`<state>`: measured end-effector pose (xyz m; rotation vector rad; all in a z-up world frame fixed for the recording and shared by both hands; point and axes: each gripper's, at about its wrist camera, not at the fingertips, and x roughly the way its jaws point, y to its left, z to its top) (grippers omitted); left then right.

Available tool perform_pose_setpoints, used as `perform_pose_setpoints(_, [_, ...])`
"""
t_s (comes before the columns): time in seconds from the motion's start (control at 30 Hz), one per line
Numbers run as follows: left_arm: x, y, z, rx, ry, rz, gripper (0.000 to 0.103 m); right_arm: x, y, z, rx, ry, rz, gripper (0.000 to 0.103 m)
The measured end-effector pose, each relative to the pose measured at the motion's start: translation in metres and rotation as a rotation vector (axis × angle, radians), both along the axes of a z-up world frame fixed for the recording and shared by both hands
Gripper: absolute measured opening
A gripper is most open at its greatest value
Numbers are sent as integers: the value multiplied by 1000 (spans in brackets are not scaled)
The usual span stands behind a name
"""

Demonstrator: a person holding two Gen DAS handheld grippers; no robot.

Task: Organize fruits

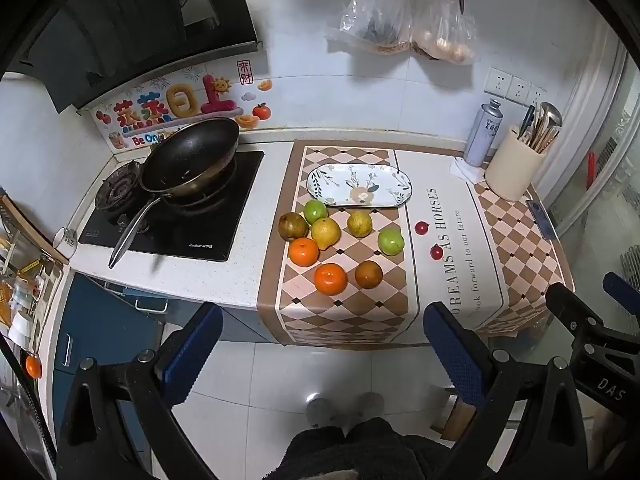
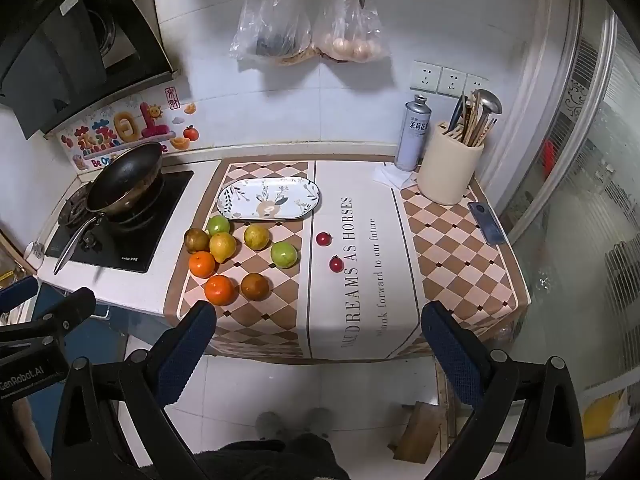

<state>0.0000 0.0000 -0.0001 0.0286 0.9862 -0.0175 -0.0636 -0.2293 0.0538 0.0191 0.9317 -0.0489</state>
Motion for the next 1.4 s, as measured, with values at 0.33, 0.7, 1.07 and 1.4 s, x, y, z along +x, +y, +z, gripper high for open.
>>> perform_pose_setpoints(0.33, [0, 0, 0, 7, -9, 1, 103, -3, 0, 2, 6, 4, -2, 103])
perform_pose_setpoints(0.7, [1, -3, 6, 4, -13, 0, 103, -3, 1, 0, 9, 3, -3, 103])
perform_pose_setpoints(1.07, [-2, -4, 12, 5, -12, 5, 103, -7, 8, 10, 16, 3, 8, 103])
perform_pose_setpoints(1.4, [-2, 4, 10, 1, -17, 9, 103, -6, 8, 4, 22, 6, 8, 103])
